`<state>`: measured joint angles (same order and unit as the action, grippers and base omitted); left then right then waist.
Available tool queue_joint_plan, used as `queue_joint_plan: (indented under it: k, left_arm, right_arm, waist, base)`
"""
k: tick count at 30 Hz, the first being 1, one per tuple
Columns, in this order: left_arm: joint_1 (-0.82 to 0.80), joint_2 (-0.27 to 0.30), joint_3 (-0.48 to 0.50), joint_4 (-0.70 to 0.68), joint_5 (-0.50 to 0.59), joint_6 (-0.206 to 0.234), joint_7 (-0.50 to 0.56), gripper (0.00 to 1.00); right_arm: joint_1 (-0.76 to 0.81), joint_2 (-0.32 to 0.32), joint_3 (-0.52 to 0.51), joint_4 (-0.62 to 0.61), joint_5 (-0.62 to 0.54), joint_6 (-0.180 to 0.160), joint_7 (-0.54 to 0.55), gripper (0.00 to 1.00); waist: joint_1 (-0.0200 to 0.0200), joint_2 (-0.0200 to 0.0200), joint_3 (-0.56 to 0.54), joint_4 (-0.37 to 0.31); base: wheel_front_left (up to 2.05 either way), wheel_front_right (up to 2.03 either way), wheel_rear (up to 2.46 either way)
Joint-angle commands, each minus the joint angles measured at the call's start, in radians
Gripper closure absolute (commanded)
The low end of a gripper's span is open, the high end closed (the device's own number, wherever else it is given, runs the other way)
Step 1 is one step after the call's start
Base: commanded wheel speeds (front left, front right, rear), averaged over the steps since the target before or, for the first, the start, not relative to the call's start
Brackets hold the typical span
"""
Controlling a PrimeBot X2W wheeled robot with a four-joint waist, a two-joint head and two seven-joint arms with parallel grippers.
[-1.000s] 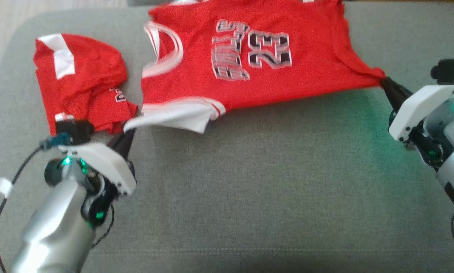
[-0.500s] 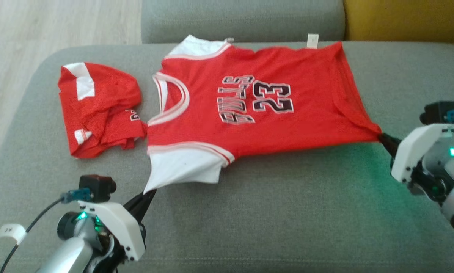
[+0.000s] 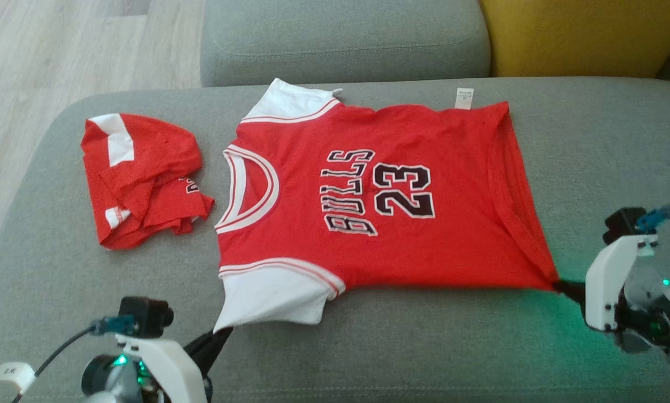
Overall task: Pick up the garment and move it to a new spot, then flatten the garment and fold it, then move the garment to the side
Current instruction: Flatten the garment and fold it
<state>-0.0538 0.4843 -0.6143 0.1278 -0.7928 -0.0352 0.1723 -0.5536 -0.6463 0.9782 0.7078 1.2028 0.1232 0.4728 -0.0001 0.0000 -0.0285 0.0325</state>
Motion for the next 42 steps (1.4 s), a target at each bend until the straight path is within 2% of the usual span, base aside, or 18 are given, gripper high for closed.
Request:
queue_joint_plan:
  k: [1,5,10,20,26,31,42]
  left_arm:
    - [-0.032,0.042,0.043,-0.04,-0.008,0.004,0.003,1.0]
    - [0.005,0.073,0.05,-0.078,-0.03,0.011,0.027,1.0]
    - [0.04,0.101,0.057,-0.137,-0.072,0.012,0.065,1.0]
    - [0.097,0.16,0.092,-0.272,-0.216,0.019,0.181,1.0]
    - [0.13,0.216,0.099,-0.358,-0.28,0.024,0.258,1.0]
    - [0.118,0.21,0.118,-0.384,-0.278,0.04,0.241,1.0]
    - [0.022,0.176,0.148,-0.408,-0.28,0.045,0.228,1.0]
  right_arm:
    - [0.013,-0.046,0.001,-0.032,0.011,0.008,0.01,1.0]
    - [0.055,-0.095,0.009,-0.109,0.047,0.008,0.077,1.0]
    - [0.095,-0.15,0.006,-0.183,0.059,0.008,0.106,1.0]
    - [0.161,-0.199,-0.016,-0.263,0.087,0.008,0.168,1.0]
    - [0.198,-0.23,-0.031,-0.312,0.103,0.008,0.239,1.0]
    - [0.196,-0.219,-0.07,-0.328,0.092,0.008,0.226,1.0]
    - [0.142,-0.174,-0.162,-0.324,0.062,0.008,0.213,1.0]
  waist:
    - [0.0001,0.0,-0.001,-0.003]
    - [0.0001,0.0,-0.006,-0.009]
    - [0.0001,0.0,-0.012,-0.009]
    - [0.0001,0.0,-0.03,0.005]
    - [0.0001,0.0,-0.043,0.008]
    - [0.0001,0.0,-0.046,0.001]
    - [0.0001,0.0,-0.026,-0.025]
  base:
    - [0.0,0.0,0.0]
    - [0.0,0.0,0.0]
    - [0.0,0.0,0.0]
    - [0.0,0.0,0.0]
    - [0.0,0.0,0.0]
    - [0.0,0.0,0.0]
    - [0.0,0.0,0.0]
